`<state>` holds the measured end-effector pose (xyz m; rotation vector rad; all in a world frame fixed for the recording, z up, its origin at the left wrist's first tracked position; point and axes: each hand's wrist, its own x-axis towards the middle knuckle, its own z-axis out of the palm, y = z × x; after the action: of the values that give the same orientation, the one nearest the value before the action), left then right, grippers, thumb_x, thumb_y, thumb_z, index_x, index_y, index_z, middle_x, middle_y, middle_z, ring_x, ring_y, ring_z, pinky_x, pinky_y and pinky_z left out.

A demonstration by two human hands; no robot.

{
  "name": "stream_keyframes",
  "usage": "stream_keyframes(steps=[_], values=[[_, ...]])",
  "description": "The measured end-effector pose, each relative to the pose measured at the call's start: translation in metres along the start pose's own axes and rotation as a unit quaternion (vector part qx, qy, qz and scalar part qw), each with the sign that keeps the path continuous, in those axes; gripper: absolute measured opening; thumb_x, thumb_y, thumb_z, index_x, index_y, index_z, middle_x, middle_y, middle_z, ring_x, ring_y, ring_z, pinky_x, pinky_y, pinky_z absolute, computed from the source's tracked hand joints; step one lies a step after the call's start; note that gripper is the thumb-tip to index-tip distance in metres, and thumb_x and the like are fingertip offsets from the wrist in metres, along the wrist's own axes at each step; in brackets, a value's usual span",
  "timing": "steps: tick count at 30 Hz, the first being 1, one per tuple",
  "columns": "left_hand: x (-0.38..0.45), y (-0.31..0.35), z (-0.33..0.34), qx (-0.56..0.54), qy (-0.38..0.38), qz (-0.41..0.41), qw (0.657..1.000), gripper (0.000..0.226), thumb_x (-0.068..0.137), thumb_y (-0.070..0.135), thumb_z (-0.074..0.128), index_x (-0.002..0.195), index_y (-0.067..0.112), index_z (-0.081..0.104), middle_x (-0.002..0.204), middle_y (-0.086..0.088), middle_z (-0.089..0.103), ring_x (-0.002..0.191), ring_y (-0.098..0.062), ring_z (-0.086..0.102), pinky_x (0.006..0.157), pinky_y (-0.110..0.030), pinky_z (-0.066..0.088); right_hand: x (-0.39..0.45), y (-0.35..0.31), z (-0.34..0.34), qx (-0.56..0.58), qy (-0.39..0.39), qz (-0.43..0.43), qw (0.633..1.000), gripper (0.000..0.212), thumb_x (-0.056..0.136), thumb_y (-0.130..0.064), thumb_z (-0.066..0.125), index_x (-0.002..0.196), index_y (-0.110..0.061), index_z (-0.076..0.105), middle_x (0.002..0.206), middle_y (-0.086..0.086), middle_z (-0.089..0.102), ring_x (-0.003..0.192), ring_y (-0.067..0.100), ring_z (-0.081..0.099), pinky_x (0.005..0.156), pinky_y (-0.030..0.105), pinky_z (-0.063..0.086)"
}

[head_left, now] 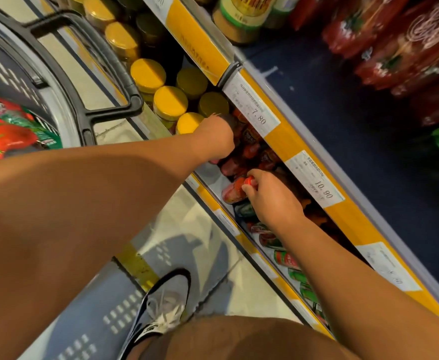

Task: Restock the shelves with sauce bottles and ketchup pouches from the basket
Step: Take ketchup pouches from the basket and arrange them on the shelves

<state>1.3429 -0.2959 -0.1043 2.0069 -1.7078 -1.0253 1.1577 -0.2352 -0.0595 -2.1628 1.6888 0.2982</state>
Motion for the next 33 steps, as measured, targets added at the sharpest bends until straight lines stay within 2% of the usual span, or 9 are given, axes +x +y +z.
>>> stream_keyframes(steps=[2,6,11,13,18,21,24,28,33], values=[[-0.008,0.002,-0.001,0.036,0.019,0.011,0.999,0.013,0.092,0.010,0.055,0.083,0.007,0.063,0.073,-0.007,0.057,0.067,-0.026,0.052,0.054,-0.027,0.037,-0.006,-0.001,-0.004,0.006,0.002,0.001,1.000,0.044,0.106,-0.036,0.053,0.148,-0.023,0.049,0.140,0.002,0.063,0.127,0.023,0.060,0.098,0.038,0.050],[-0.028,0.008,-0.005,0.016,0.042,0.028,0.999,0.036,0.093,0.014,0.062,0.064,0.008,0.042,0.061,-0.008,0.044,0.059,-0.025,0.046,0.052,-0.034,0.035,-0.033,0.001,-0.015,0.014,0.043,-0.036,0.998,0.051,0.103,-0.031,0.060,0.152,-0.025,0.045,0.133,0.002,0.066,0.119,0.024,0.064,0.090,0.036,0.054],[-0.083,0.019,-0.009,-0.091,0.072,0.038,0.993,0.032,0.096,0.032,0.069,0.114,0.009,0.056,0.092,-0.009,0.064,0.086,-0.029,0.061,0.075,-0.046,0.053,-0.094,0.018,-0.021,0.077,0.050,-0.090,0.992,0.055,0.100,-0.037,0.062,0.152,-0.033,0.045,0.152,-0.010,0.050,0.136,0.010,0.047,0.112,0.032,0.043],[-0.117,0.025,-0.010,-0.112,0.048,0.052,0.991,0.036,0.097,0.035,0.067,0.126,0.015,0.060,0.097,-0.005,0.069,0.092,-0.024,0.065,0.084,-0.042,0.054,-0.126,0.031,-0.021,0.106,0.040,-0.081,0.990,0.054,0.101,-0.040,0.062,0.152,-0.037,0.044,0.151,-0.016,0.048,0.136,0.003,0.046,0.112,0.028,0.041],[-0.191,0.048,-0.014,-0.093,-0.104,0.138,0.980,0.023,0.094,0.045,0.069,0.107,0.025,0.069,0.092,-0.004,0.070,0.085,-0.021,0.067,0.082,-0.040,0.057,-0.218,0.067,-0.028,0.192,0.081,-0.022,0.978,0.050,0.097,-0.030,0.070,0.140,-0.048,0.050,0.132,-0.031,0.053,0.117,-0.020,0.049,0.093,0.001,0.035],[-0.223,0.083,-0.022,-0.046,-0.145,0.224,0.963,0.026,0.094,0.049,0.067,0.111,0.029,0.069,0.093,0.006,0.069,0.088,-0.012,0.066,0.081,-0.034,0.055,-0.284,0.094,-0.032,0.218,0.123,0.032,0.968,0.046,0.097,-0.030,0.071,0.139,-0.042,0.056,0.136,-0.029,0.056,0.125,-0.017,0.048,0.098,0.003,0.033],[-0.251,0.135,-0.024,-0.019,-0.158,0.300,0.941,0.029,0.094,0.050,0.068,0.117,0.033,0.068,0.091,0.011,0.071,0.084,-0.005,0.068,0.081,-0.035,0.057,-0.357,0.121,-0.034,0.234,0.170,0.091,0.953,0.043,0.096,-0.034,0.071,0.133,-0.050,0.055,0.136,-0.035,0.054,0.124,-0.024,0.044,0.097,-0.001,0.031],[-0.290,0.213,-0.012,0.024,-0.186,0.389,0.902,0.031,0.096,0.052,0.065,0.122,0.037,0.065,0.091,0.013,0.071,0.078,-0.002,0.067,0.078,-0.037,0.058,-0.448,0.155,-0.034,0.268,0.233,0.147,0.923,0.045,0.094,-0.033,0.073,0.135,-0.045,0.058,0.139,-0.024,0.061,0.132,-0.003,0.054,0.109,0.022,0.042],[-0.377,0.326,0.045,0.114,-0.259,0.524,0.803,0.034,0.098,0.050,0.062,0.130,0.037,0.061,0.095,0.017,0.069,0.084,0.001,0.065,0.077,-0.031,0.057,-0.587,0.199,-0.007,0.327,0.317,0.259,0.852,0.045,0.094,-0.027,0.073,0.132,-0.046,0.060,0.134,-0.023,0.065,0.130,-0.002,0.056,0.113,0.040,0.046]])
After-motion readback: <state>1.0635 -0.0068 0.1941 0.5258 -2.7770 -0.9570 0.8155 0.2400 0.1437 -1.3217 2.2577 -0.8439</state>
